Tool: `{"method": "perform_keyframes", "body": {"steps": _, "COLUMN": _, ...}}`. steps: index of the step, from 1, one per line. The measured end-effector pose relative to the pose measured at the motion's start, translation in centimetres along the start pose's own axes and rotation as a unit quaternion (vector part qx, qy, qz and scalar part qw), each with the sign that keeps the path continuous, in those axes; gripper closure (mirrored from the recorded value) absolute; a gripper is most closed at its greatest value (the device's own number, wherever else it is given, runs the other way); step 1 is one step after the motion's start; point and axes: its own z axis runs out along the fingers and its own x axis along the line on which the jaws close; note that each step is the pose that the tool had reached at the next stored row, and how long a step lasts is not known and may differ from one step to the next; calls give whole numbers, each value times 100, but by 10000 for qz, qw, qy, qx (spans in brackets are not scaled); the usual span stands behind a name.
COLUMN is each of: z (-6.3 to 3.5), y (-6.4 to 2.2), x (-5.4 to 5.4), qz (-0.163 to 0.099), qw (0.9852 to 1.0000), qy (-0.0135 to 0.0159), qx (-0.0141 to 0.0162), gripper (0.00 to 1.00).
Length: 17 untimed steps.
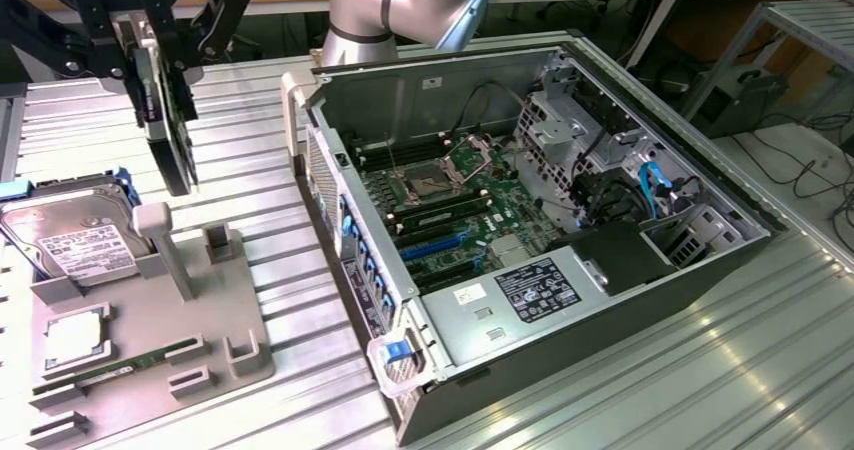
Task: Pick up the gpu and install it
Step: 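Pick up the gpu and move the gpu toward the slot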
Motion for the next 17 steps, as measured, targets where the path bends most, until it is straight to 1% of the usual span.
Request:
{"method": "perform_keyframes", "body": {"steps": 4, "z": 0, "y": -2, "x": -66, "qz": 0, "qw": 10000, "qy": 0, "qx": 0, "gripper": 73}}
{"method": "perform_keyframes", "body": {"steps": 5, "z": 1, "y": -4, "x": -111, "qz": 0, "qw": 10000, "qy": 0, "qx": 0, "gripper": 73}}
{"method": "perform_keyframes", "body": {"steps": 7, "z": 2, "y": -5, "x": -153, "qz": 0, "qw": 10000, "qy": 0, "qx": 0, "gripper": 73}}
{"method": "perform_keyframes", "body": {"steps": 17, "z": 4, "y": -11, "x": -318, "qz": 0, "qw": 10000, "qy": 0, "qx": 0, "gripper": 73}}
